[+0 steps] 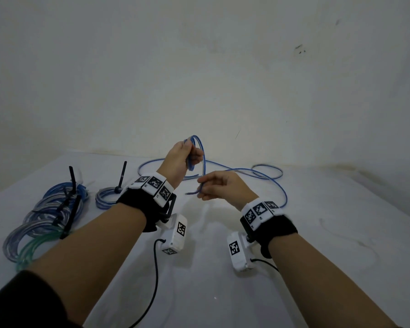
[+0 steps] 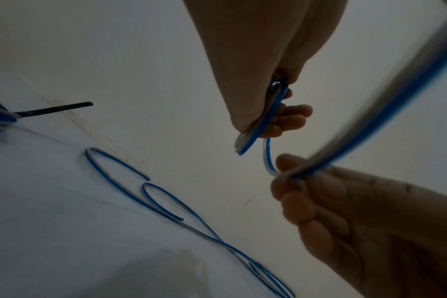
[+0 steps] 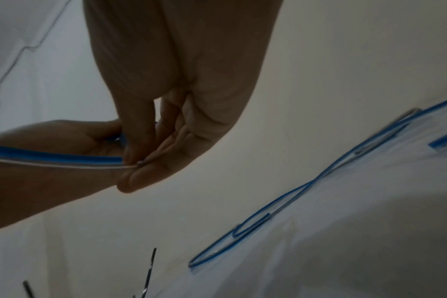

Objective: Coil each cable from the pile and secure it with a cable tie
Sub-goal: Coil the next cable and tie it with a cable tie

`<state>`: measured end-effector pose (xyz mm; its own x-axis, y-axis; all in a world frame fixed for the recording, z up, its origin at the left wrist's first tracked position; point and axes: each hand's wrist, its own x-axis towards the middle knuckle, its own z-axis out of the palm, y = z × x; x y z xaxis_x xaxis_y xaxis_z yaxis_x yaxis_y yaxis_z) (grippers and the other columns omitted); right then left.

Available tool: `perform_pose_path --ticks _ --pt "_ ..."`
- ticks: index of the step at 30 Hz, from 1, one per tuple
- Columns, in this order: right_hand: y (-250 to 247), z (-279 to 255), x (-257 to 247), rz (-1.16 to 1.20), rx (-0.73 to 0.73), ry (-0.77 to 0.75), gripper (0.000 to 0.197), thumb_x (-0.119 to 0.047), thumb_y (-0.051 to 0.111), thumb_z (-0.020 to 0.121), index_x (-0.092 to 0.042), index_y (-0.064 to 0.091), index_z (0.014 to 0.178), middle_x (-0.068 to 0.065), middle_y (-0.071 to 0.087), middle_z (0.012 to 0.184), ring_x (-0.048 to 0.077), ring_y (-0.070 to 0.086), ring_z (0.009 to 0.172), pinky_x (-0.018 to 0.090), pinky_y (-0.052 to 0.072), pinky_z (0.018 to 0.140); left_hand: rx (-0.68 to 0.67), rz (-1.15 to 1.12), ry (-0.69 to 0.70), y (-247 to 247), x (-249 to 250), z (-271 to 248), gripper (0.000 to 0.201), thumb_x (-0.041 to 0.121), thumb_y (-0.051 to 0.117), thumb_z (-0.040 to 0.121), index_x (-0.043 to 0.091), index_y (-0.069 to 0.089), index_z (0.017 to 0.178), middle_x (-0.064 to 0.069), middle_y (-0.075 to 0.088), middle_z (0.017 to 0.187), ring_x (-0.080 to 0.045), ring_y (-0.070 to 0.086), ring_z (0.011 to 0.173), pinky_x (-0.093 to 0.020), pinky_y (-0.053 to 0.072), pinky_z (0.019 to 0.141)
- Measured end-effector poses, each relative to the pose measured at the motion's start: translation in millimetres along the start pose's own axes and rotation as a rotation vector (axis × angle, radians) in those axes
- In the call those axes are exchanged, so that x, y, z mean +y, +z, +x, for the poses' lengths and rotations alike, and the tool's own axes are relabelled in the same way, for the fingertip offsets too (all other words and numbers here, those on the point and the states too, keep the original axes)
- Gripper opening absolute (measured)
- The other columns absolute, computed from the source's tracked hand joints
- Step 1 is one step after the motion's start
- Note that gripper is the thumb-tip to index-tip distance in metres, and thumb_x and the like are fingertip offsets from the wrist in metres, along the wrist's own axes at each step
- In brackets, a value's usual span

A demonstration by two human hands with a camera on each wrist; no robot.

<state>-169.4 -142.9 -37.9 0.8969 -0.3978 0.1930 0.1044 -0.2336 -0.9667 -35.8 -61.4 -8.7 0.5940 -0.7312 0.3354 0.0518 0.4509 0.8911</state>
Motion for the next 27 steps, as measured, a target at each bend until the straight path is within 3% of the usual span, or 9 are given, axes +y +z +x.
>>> perform_pose_path --ticks 4,8,11,13,17,21,24,27 --pt "13.0 4.5 -6.6 -0.017 0.078 -0.048 0.008 0.006 0.053 0.09 0.0 0.058 0.09 0.016 0.064 0.071 0.017 0.066 0.054 0.024 0.057 0.057 -0.037 0.042 -0.001 2.1 -2.9 2.9 0.034 0.018 0.024 0.103 0.007 0.046 0.081 0.005 0.07 0.061 -0.004 0.065 0.058 -0.016 0.051 0.059" --pt "17.9 7.4 -5.4 -0.001 0.214 -0.082 0.007 -0.005 0.051 0.095 -0.003 0.055 0.089 0.014 0.063 0.067 0.018 0.063 0.049 0.025 0.053 0.05 -0.004 -0.116 -0.027 2.7 -0.9 -6.5 0.037 0.019 0.024 0.103 0.008 0.047 0.076 0.0 0.069 0.062 -0.011 0.066 0.06 -0.022 0.052 0.063" --pt "21.6 7.6 -4.6 -0.007 0.27 -0.063 0.012 -0.009 0.05 0.096 -0.005 0.054 0.086 0.012 0.063 0.063 0.016 0.059 0.044 0.024 0.049 0.046 -0.022 -0.138 -0.034 4.5 -2.0 -10.9 0.037 0.022 0.023 0.103 0.003 0.052 0.087 -0.005 0.069 0.073 -0.014 0.066 0.067 -0.024 0.054 0.066" --pt "24.5 8.5 -6.2 -0.002 0.294 -0.044 0.015 -0.012 0.048 0.097 -0.005 0.052 0.084 0.01 0.061 0.061 0.014 0.056 0.041 0.023 0.046 0.043 -0.044 -0.106 -0.045 8.2 -5.8 -12.2 0.038 0.024 0.021 0.104 0.002 0.051 0.095 -0.007 0.066 0.08 -0.013 0.066 0.069 -0.024 0.054 0.067" --pt "26.2 8.1 -8.9 0.035 0.323 -0.007 0.018 -0.013 0.05 0.096 -0.005 0.051 0.08 0.009 0.06 0.058 0.014 0.052 0.037 0.022 0.042 0.041 -0.134 0.004 -0.014 10.4 -10.2 -11.1 0.033 0.024 0.023 0.104 0.007 0.046 0.087 -0.005 0.054 0.078 -0.01 0.058 0.061 -0.021 0.049 0.059" --pt "21.2 4.1 -9.3 -0.034 0.306 -0.019 0.012 -0.01 0.057 0.091 -0.004 0.06 0.081 0.009 0.062 0.062 0.013 0.056 0.042 0.022 0.046 0.045 -0.099 0.152 0.016 14.2 -9.8 -11.7 0.028 0.026 0.028 0.103 0.012 0.042 0.083 0.0 0.044 0.069 -0.01 0.046 0.059 -0.017 0.042 0.055" --pt "9.3 4.7 -5.3 -0.138 0.443 -0.082 0.011 -0.012 0.059 0.086 -0.003 0.065 0.082 0.008 0.063 0.066 0.015 0.057 0.051 0.027 0.047 0.052 -0.047 0.248 0.05 17.5 -6.6 -9.3 0.03 0.024 0.028 0.103 0.015 0.041 0.078 0.0 0.038 0.065 -0.01 0.038 0.056 -0.013 0.037 0.049" --pt "-6.2 3.2 -5.3 -0.223 0.601 -0.238 0.014 -0.027 0.062 0.084 -0.018 0.06 0.094 0.004 0.062 0.093 0.016 0.058 0.08 0.031 0.049 0.071 -0.119 0.336 0.031 22.0 -2.3 -7.1 0.033 0.021 0.027 0.103 0.014 0.041 0.075 0.0 0.034 0.062 -0.006 0.033 0.049 -0.014 0.031 0.048"
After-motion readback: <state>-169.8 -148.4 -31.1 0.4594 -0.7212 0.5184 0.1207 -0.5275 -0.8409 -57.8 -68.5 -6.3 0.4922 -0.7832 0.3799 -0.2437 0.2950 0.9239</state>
